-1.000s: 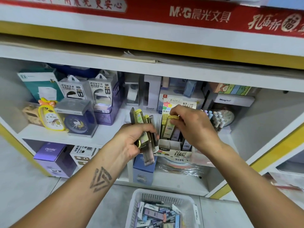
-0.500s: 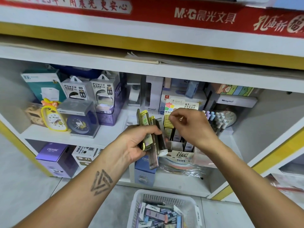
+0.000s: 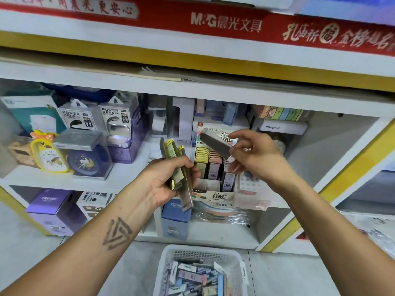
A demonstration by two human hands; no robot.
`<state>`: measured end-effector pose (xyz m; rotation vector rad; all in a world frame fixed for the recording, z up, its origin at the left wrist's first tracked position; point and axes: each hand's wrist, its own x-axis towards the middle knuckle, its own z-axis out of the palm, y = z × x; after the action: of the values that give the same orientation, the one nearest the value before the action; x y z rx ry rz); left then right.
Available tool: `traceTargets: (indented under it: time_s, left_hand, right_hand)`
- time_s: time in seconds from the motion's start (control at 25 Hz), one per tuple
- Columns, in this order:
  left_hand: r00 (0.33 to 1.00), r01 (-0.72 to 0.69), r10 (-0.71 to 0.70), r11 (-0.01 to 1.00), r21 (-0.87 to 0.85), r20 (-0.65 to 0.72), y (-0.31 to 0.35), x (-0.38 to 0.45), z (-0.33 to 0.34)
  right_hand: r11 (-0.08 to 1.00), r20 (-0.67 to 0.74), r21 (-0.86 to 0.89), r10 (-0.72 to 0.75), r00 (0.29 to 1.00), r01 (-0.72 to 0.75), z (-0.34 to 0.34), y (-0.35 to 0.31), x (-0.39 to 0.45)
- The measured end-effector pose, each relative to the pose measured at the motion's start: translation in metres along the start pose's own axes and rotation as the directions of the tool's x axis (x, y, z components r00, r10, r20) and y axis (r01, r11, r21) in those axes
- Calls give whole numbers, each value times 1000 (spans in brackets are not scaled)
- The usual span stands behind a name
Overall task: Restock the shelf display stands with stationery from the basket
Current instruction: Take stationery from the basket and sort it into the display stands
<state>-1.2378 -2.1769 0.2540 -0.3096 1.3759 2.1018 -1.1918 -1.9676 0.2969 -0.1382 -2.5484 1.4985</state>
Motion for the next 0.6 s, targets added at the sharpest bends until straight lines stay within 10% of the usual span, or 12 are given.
traceTargets:
  time_s: [0.6]
  left_hand:
    - [998,18,-14,998,67,-59,-8,0,3]
  right_hand:
    - [935,-34,-304,-203,979,184,-23,8,0]
